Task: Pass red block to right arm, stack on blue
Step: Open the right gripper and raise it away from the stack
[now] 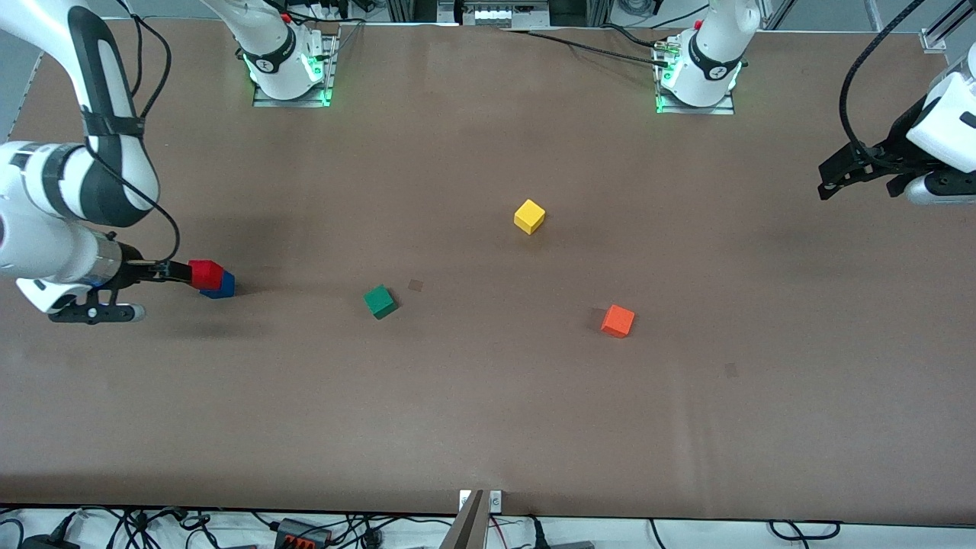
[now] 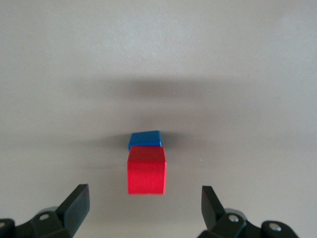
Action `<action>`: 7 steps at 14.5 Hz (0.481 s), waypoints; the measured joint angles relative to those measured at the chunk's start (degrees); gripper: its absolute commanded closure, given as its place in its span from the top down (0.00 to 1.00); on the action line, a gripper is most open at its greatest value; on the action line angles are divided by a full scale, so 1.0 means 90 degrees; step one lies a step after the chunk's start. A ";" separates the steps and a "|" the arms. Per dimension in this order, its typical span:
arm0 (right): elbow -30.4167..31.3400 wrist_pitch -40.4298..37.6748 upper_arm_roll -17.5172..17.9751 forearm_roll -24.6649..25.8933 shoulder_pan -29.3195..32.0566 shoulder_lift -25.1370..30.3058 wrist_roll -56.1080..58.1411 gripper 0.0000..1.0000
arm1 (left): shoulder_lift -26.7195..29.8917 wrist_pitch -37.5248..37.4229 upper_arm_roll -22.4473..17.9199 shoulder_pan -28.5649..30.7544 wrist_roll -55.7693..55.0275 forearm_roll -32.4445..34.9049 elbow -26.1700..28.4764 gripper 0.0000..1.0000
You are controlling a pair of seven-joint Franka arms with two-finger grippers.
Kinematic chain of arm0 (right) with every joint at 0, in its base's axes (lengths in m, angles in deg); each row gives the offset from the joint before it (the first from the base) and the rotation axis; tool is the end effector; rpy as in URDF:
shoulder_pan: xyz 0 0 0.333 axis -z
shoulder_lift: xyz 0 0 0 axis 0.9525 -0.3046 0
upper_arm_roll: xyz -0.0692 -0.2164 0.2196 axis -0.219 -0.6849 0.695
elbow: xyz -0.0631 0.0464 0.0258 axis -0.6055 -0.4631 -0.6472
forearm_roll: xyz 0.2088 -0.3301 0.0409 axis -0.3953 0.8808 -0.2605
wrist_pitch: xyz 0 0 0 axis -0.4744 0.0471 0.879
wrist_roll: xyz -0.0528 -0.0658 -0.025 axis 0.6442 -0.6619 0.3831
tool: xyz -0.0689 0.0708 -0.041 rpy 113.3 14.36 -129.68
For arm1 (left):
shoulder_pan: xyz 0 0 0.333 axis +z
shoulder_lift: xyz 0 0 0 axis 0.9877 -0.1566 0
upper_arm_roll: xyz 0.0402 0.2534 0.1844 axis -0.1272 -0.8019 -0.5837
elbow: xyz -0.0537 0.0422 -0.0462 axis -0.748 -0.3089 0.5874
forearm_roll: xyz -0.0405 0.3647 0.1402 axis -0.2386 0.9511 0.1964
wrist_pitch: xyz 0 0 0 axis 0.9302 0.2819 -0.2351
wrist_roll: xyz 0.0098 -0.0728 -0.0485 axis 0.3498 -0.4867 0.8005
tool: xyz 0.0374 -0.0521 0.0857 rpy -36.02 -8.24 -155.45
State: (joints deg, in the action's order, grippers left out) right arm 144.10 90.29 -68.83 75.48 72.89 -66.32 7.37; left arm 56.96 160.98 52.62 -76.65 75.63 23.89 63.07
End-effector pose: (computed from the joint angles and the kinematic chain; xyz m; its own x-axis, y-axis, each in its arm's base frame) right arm 0.6331 -0.0580 0.3712 0.9891 0.0171 -0.1460 0.0267 -0.9976 0.0637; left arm 0.5453 -0.0182 0.6130 0.9982 0.0542 0.0254 0.0547 -0.9983 -0.0197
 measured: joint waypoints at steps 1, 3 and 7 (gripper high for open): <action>-0.0240 -0.0263 0.0010 0.0000 -0.0001 0.0033 -0.0016 1.00 | 0.0000 -0.0015 0.0006 0.0001 0.0000 -0.0001 0.0000 1.00; -0.0699 -0.0794 0.0013 -0.0001 -0.0001 0.0118 -0.0110 1.00 | 0.0000 -0.0046 0.0030 0.0001 0.0000 -0.0002 0.0000 1.00; -0.1365 -0.1703 0.0025 -0.0010 -0.0003 0.0291 -0.0457 1.00 | 0.0000 -0.0107 0.0061 0.0001 0.0000 -0.0003 0.0000 1.00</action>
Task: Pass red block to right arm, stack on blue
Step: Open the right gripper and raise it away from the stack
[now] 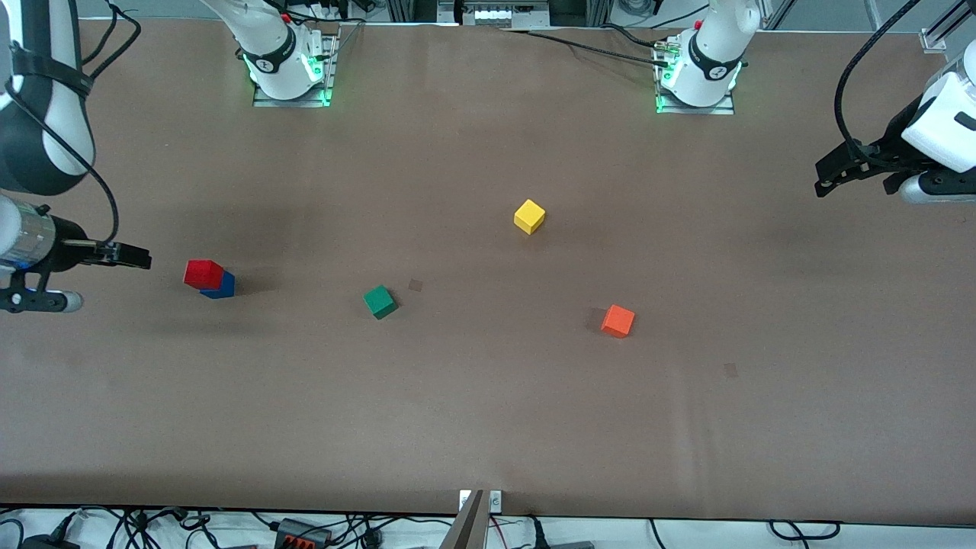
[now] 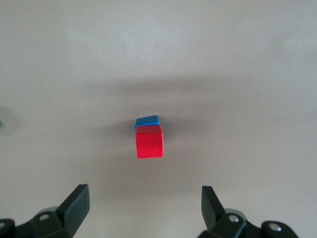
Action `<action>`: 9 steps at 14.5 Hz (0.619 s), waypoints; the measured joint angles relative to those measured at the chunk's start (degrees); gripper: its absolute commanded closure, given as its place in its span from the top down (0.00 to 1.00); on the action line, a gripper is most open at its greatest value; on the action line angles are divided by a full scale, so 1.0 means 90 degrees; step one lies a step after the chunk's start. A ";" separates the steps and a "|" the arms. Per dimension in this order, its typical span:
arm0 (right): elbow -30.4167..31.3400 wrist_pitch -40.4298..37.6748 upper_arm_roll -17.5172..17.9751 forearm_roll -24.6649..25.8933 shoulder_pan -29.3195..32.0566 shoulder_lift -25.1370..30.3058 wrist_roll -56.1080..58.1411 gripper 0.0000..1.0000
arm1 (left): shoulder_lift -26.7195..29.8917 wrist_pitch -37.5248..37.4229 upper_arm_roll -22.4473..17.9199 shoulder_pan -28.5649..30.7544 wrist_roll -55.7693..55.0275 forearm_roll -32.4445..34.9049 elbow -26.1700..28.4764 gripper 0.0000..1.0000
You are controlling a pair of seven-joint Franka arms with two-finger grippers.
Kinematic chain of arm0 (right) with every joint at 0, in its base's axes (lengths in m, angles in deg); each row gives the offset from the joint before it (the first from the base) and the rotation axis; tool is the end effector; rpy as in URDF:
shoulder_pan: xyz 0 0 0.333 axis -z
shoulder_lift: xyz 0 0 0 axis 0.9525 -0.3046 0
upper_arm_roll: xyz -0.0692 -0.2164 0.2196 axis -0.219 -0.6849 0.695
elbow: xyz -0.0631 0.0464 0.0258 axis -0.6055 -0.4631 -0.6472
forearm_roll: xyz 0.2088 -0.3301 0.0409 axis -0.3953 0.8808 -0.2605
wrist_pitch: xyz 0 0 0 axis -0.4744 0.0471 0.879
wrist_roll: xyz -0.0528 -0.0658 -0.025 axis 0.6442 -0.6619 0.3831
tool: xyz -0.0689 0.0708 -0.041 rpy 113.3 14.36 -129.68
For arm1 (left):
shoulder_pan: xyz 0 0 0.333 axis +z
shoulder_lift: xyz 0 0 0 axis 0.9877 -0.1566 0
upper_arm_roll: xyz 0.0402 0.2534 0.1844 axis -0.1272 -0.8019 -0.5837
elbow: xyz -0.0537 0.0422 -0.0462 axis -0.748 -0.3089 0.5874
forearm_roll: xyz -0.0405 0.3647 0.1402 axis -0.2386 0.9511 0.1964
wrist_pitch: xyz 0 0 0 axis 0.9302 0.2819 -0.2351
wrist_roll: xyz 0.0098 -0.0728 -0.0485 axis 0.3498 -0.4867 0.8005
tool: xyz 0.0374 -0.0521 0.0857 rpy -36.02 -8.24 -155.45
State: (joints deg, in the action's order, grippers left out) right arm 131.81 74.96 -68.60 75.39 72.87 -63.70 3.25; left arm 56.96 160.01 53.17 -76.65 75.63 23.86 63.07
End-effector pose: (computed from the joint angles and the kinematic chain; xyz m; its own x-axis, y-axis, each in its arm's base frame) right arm 0.6361 -0.0555 0.4795 0.9869 -0.0654 -0.1477 -0.0551 -0.9958 0.0728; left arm 0.5434 -0.0235 0.6115 0.9989 0.0450 0.0085 0.0452 -0.9988 -0.0211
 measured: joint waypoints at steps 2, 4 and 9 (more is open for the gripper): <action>-0.0406 -0.0363 0.0009 0.0000 -0.0001 0.0021 0.0000 1.00 | 0.0000 -0.0005 0.0002 0.0000 0.0000 0.0000 0.0000 1.00; -0.0787 -0.0576 0.0010 -0.0001 -0.0001 0.0030 -0.0004 1.00 | 0.0000 -0.0008 0.0003 0.0000 0.0000 -0.0001 0.0000 1.00; -0.1028 -0.0647 -0.0020 -0.0001 0.0007 0.0035 -0.0095 1.00 | 0.0000 -0.0014 0.0007 0.0000 0.0000 -0.0001 0.0000 1.00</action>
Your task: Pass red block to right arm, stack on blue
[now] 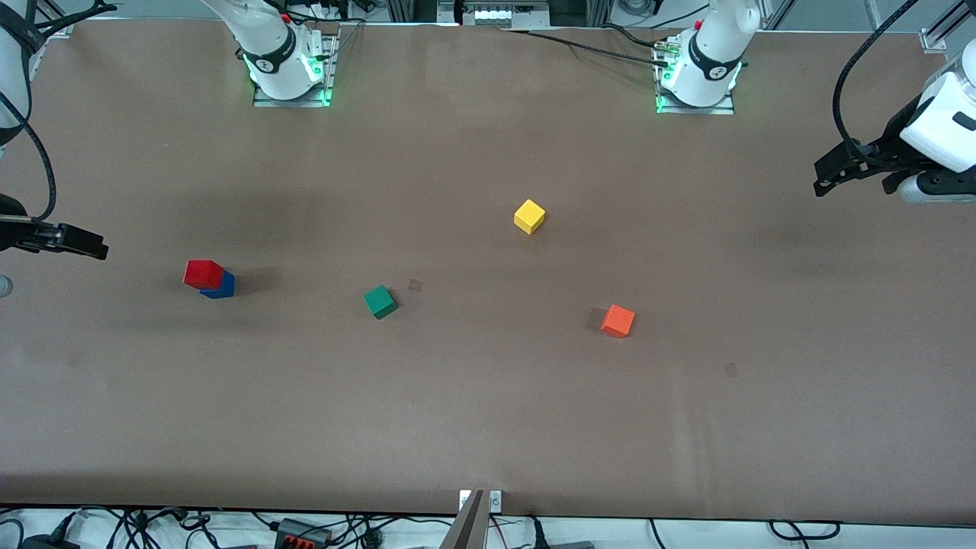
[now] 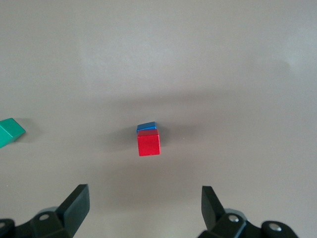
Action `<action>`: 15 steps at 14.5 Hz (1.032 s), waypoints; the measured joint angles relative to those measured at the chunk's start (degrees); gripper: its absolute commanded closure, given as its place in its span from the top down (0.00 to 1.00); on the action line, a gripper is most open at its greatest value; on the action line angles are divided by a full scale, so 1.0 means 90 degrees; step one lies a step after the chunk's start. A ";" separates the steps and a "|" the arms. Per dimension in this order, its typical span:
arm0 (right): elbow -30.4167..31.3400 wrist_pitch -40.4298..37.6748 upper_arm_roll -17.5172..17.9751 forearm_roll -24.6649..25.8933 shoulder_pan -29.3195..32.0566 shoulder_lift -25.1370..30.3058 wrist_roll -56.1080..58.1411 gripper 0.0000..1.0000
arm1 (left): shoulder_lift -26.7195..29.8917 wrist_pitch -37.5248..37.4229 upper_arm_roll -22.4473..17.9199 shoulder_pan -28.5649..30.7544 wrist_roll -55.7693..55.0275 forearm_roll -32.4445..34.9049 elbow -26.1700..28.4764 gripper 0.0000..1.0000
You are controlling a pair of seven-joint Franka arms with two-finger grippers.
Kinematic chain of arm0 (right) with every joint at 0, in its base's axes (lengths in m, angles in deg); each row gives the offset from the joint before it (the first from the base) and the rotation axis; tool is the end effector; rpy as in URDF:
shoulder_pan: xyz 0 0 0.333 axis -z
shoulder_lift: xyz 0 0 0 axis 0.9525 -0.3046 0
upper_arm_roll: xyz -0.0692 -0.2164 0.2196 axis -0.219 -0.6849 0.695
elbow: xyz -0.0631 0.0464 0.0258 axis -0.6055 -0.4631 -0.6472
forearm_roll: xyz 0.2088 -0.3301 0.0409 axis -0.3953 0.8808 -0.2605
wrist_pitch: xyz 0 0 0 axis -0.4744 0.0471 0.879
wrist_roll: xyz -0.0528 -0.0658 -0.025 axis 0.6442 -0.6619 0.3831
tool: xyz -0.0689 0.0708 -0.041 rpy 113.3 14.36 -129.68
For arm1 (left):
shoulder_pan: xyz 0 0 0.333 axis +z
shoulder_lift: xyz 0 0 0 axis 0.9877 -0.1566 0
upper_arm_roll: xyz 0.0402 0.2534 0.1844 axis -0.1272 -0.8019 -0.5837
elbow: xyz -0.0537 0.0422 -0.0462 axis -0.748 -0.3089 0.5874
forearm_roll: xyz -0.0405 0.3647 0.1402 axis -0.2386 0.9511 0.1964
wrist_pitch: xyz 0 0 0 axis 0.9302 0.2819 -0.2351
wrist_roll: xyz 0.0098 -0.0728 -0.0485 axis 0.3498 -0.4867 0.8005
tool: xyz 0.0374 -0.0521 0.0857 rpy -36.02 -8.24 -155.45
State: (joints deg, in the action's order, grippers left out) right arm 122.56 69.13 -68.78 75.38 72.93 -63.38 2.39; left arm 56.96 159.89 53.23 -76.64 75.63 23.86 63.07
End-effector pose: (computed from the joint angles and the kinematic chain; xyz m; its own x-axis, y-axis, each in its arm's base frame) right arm 0.6383 -0.0570 0.5509 0.9927 -0.0891 -0.0815 -0.0829 -0.9936 0.0769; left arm 0.5431 -0.0239 0.6113 0.9990 0.0442 0.0064 0.0443 -0.9988 -0.0214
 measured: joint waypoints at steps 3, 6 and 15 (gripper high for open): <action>-0.0060 0.0001 0.0009 0.0000 -0.0003 0.0063 -0.0025 1.00 | 0.0000 -0.0003 0.0001 0.0000 0.0000 0.0000 0.0000 1.00; -0.0061 0.0003 0.0001 -0.0001 -0.0001 0.0087 -0.0031 1.00 | 0.0000 -0.0006 0.0002 0.0000 0.0000 0.0000 0.0000 1.00; -0.0049 -0.0003 0.0116 -0.0154 0.0272 0.0342 -0.0029 1.00 | 0.0000 -0.0052 0.0004 0.0001 0.0000 0.0000 -0.0001 1.00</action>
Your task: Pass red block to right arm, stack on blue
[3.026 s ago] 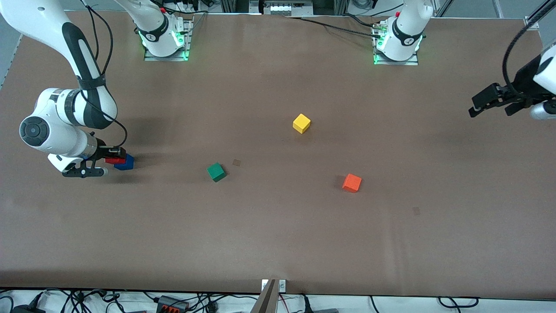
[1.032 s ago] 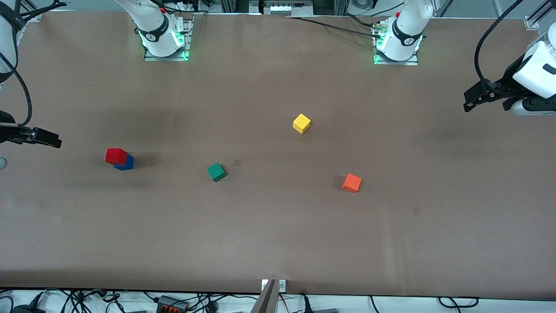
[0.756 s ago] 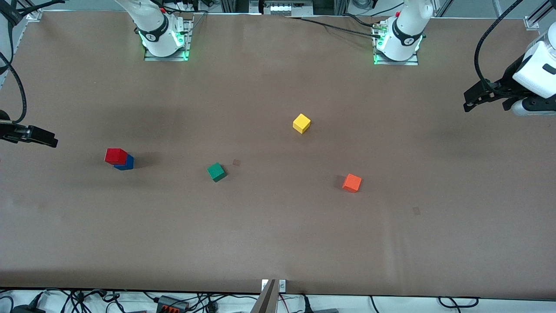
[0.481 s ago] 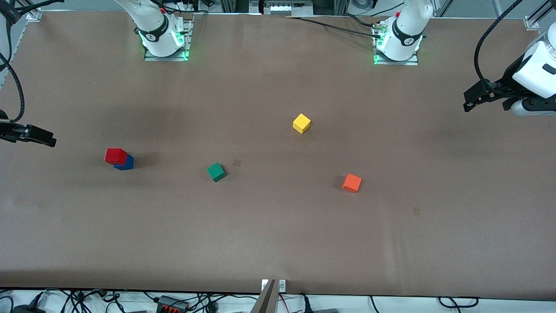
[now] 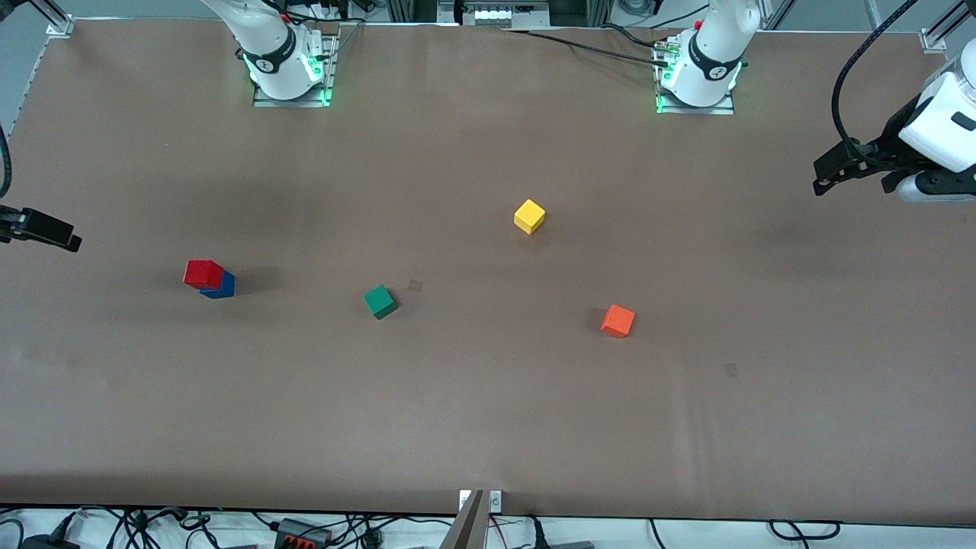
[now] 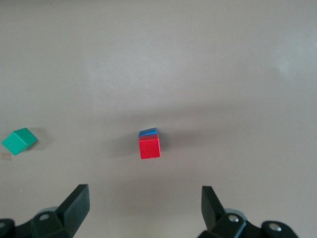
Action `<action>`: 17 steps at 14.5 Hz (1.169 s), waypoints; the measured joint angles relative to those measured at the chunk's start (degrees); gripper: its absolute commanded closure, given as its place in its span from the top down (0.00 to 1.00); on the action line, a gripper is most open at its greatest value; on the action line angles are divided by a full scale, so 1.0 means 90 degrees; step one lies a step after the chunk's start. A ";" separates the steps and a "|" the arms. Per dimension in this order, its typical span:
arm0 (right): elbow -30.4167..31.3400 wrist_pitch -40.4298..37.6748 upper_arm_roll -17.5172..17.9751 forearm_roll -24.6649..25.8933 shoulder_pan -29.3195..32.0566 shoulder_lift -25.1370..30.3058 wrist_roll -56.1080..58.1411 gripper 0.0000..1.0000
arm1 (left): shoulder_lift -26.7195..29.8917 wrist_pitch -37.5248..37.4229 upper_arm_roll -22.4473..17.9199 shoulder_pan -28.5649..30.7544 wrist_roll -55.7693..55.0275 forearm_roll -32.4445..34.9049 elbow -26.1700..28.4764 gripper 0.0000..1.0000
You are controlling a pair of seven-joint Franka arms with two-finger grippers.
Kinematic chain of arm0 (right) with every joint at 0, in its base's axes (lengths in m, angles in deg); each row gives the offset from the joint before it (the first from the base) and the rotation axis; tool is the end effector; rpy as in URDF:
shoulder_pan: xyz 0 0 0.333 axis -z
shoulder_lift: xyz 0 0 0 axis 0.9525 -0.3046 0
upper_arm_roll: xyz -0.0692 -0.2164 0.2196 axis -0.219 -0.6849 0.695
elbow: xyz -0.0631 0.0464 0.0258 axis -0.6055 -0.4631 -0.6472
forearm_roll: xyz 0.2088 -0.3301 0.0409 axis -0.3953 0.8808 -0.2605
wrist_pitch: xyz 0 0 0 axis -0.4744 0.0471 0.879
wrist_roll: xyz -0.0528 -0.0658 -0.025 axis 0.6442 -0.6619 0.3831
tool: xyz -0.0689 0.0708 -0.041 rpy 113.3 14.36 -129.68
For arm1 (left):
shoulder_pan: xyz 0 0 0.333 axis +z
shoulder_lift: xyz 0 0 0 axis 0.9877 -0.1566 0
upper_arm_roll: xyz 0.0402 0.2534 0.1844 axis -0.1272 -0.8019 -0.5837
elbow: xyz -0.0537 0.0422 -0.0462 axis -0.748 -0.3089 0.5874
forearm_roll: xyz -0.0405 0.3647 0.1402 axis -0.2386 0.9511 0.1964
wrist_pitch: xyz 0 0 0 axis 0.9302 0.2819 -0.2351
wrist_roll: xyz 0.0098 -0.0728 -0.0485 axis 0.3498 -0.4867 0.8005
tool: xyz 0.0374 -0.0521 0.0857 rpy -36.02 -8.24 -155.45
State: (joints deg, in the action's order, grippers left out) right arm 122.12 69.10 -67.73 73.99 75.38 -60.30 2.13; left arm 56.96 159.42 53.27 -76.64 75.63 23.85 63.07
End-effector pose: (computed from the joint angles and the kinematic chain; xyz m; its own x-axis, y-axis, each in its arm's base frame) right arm 0.6245 -0.0710 0.5881 0.9928 -0.1181 -0.0209 -0.1171 -0.9921 0.0443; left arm 0.5422 -0.0243 0.6106 0.9990 0.0437 -0.0018 0.0437 -0.9988 -0.0219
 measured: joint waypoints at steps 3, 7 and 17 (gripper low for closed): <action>0.0198 -0.0015 0.0139 -0.0001 0.0095 0.0145 0.0001 1.00 | 0.0000 -0.0003 0.0000 0.0000 0.0000 0.0000 0.0000 1.00; 0.0520 0.0059 0.0225 -0.0001 0.0094 0.0327 0.0001 1.00 | 0.0000 -0.0004 0.0001 0.0000 0.0000 0.0000 -0.0001 1.00; 0.2145 0.0794 0.0230 -0.0001 0.0094 0.1415 0.0001 1.00 | 0.0000 -0.0040 0.0001 0.0000 0.0000 0.0000 -0.0002 1.00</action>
State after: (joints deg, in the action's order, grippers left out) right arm 141.43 76.25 -65.67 73.98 76.22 -47.57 2.14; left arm 56.96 159.06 53.28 -76.64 75.63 23.85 63.05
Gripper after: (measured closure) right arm 0.000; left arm 0.000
